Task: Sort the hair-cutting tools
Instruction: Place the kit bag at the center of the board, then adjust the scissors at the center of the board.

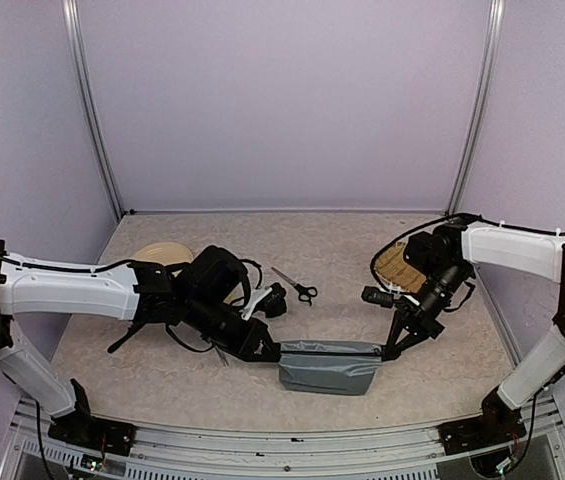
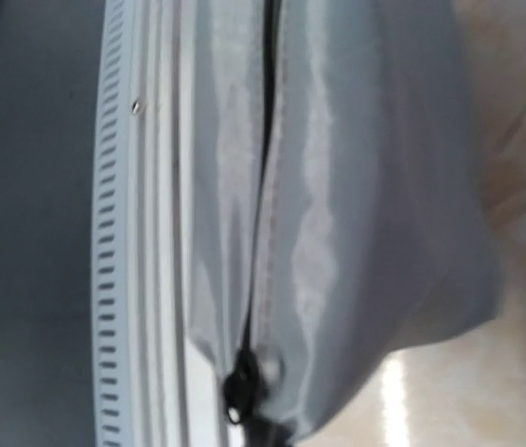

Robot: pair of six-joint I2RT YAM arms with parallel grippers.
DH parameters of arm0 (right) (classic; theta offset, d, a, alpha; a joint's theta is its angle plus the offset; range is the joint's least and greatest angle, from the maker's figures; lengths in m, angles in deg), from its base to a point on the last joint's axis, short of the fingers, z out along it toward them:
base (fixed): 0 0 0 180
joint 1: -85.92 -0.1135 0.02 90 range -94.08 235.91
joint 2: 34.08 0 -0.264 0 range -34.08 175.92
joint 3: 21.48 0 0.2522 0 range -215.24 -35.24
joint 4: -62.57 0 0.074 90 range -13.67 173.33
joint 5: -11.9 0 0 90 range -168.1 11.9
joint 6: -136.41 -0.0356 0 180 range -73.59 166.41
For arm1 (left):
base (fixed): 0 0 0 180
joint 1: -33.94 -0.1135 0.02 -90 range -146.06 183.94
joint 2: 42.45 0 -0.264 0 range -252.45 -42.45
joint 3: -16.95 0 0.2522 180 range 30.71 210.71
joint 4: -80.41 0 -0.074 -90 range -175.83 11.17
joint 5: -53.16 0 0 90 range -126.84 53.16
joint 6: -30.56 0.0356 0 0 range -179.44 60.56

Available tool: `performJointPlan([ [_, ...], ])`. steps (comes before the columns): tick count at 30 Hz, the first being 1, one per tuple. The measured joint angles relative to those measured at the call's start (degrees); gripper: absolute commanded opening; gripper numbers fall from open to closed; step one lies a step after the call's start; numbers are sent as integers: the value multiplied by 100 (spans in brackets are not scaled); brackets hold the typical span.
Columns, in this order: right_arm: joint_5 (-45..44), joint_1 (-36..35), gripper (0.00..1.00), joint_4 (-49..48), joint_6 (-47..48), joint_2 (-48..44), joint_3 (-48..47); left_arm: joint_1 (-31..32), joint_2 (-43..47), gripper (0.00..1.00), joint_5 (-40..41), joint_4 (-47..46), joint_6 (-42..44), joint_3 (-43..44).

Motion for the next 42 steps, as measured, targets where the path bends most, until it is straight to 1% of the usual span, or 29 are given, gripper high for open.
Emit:
performJointPlan([
  [5, -37, -173, 2, -179, -116, 289, 122, 125, -2, 1, 256, -256, -127, -337],
  [13, -188, -177, 1, -358, -323, 592, -120, 20, -52, 2, 603, -267, 22, -264],
  [15, -258, -177, 4, -374, -367, 656, -251, -57, -70, 5, 627, -212, 111, -164],
  [17, -337, -177, 7, -426, -409, 708, -387, -136, -70, 10, 625, -186, 192, -103],
  [18, -369, -177, 10, -463, -442, 721, -417, -168, -79, 12, 621, -188, 227, -96],
  [21, -529, -177, 26, -627, -527, 822, -442, -251, -197, 22, 610, -181, 299, -92],
  [23, -660, -177, 33, -708, -623, 883, -435, -262, -313, 28, 619, -142, 334, -85],
  [25, -789, -177, 42, -791, -682, 892, -426, -251, -358, 34, 669, 7, 374, -59],
  [26, -848, -177, 48, -822, -721, 883, -426, -249, -361, 35, 737, 136, 389, 0],
  [28, -968, -177, 56, -874, -793, 852, -433, -238, -354, 38, 929, 396, 404, 214],
  [31, -1154, -177, 63, -881, -929, 654, -470, -238, -192, 42, 1346, 719, 407, 560],
  [35, -1464, -177, 69, -879, -1095, 42, -737, -319, 313, 43, 2103, 1019, 264, 726],
  [38, -1690, -177, 71, -940, -1257, -343, -938, -573, 640, 43, 2621, 1121, -28, 608],
  [39, -1792, -175, 77, -1005, -1333, -446, -981, -704, 719, 43, 2769, 1128, -146, 507],
  [40, -1910, -166, 94, -1102, -1408, -533, -1001, -852, 769, 42, 2922, 1156, -286, 380],
  [41, -2046, -153, 100, -1224, -1508, -601, -1001, -997, 782, 41, 3040, 1165, -411, 236],
  [42, -2188, -127, 100, -1394, -1609, -649, -979, -1108, 776, 40, 3130, 1180, -505, 114],
])
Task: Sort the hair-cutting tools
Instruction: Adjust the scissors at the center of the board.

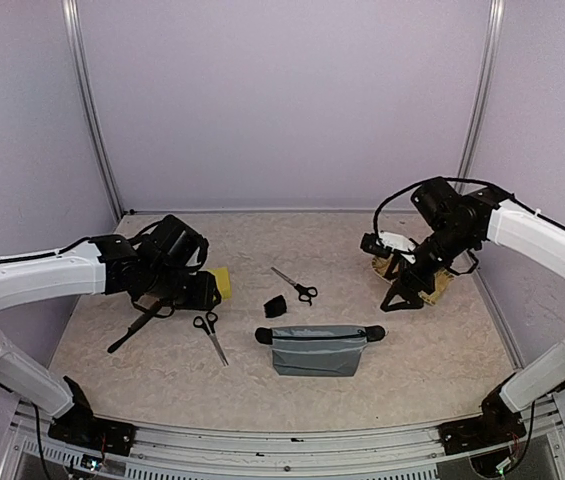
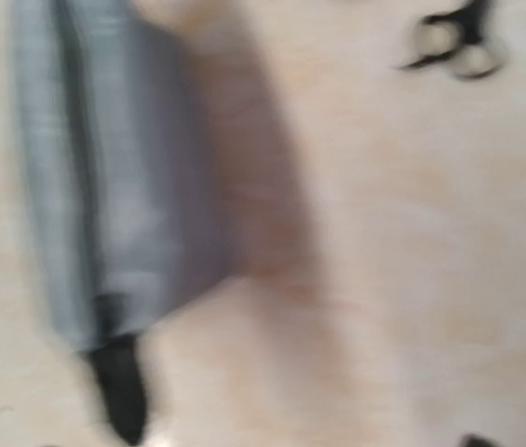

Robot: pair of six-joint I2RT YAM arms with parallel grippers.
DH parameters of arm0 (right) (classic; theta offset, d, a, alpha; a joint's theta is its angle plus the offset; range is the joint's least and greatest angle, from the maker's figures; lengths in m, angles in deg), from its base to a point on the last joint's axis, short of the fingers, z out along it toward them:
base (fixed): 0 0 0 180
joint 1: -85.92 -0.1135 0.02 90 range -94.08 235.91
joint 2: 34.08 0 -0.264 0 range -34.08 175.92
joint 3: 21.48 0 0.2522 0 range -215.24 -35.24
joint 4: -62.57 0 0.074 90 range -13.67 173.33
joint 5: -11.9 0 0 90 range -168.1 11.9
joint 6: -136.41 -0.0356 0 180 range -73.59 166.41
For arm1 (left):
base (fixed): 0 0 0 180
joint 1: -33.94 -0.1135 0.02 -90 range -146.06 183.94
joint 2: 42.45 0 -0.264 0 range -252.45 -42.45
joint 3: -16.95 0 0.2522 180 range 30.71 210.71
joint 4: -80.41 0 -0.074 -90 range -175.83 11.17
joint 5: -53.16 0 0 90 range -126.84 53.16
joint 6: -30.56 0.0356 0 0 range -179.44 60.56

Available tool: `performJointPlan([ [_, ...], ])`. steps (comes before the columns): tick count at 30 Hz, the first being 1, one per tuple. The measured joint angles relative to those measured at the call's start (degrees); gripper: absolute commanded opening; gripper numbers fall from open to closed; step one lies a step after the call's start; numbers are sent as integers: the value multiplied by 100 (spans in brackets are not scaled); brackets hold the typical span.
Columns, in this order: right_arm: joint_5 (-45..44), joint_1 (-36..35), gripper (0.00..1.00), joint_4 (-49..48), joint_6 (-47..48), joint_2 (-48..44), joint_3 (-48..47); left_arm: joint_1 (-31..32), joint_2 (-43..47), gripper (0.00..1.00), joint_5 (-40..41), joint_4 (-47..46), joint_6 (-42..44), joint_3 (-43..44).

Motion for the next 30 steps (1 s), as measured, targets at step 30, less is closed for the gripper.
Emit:
performJointPlan([
  [30, 527, 1091, 100, -3132, -573, -271, 1812, -1574, -1980, 15, -319, -448, -15, -275],
])
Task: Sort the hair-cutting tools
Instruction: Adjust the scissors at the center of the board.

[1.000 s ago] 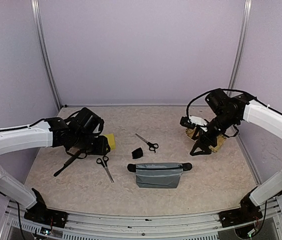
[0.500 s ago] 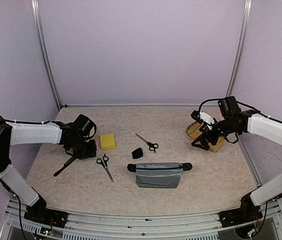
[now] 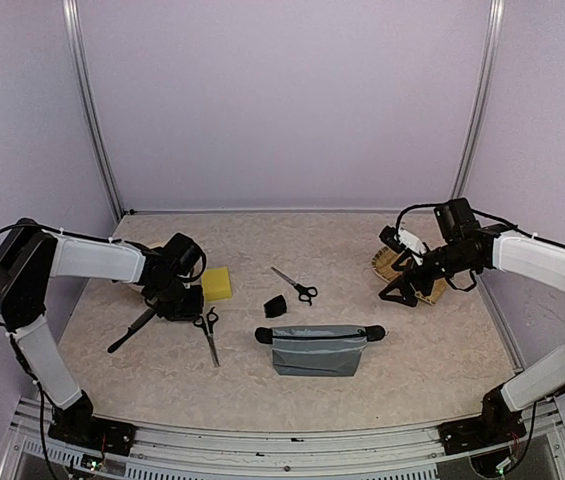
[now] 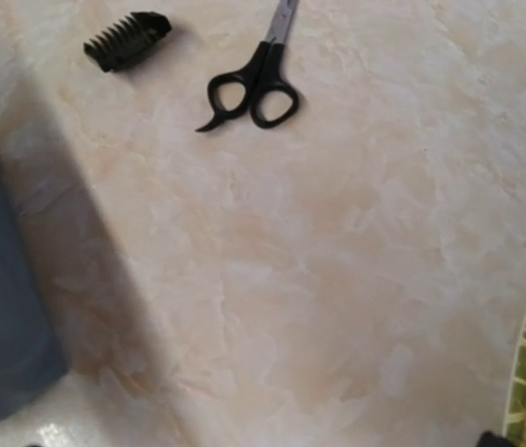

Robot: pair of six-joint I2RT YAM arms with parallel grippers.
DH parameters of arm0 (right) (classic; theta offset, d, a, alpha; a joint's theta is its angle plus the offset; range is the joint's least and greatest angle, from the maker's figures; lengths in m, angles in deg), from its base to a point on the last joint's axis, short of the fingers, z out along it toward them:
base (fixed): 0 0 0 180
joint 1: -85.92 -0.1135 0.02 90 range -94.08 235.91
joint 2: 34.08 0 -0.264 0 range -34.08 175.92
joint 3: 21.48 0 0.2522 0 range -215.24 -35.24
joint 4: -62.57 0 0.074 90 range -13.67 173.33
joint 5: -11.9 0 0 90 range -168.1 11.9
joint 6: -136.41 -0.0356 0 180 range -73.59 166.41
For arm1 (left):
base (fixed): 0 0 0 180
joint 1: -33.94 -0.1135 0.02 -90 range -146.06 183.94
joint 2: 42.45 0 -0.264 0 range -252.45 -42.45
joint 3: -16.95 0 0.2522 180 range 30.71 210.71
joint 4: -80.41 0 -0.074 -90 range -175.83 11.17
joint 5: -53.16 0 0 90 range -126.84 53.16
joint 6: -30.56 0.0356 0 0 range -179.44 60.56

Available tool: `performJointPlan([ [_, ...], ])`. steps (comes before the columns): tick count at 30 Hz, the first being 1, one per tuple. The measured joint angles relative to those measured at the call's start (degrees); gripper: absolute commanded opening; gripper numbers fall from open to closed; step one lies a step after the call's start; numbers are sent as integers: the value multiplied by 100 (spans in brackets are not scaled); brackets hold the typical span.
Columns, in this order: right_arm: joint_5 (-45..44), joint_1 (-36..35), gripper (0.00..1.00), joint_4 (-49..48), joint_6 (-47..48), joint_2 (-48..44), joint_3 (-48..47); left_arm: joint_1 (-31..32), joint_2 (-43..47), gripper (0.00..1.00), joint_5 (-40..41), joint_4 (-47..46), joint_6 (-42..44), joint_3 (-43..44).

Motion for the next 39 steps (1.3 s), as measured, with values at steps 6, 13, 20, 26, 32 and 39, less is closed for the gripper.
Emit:
performJointPlan([
  [6, 90, 0, 100, 4, 50, 28, 0, 125, -254, 15, 72, 170, 133, 339],
  [13, 155, 0, 100, 52, 107, 72, 0, 356, -328, 15, 175, 468, 188, 452],
  [20, 234, 0, 100, 109, 144, 203, -2, 358, -170, 15, 168, 726, 234, 428],
  [26, 264, 0, 100, 177, 162, 262, -7, 352, -46, 15, 155, 892, 398, 431],
  [32, 299, 0, 100, 195, 190, 264, -9, 310, -245, 15, 168, 1139, 671, 678],
  [39, 306, 0, 100, 219, 240, 284, -9, 238, -664, 15, 79, 1165, 979, 1154],
])
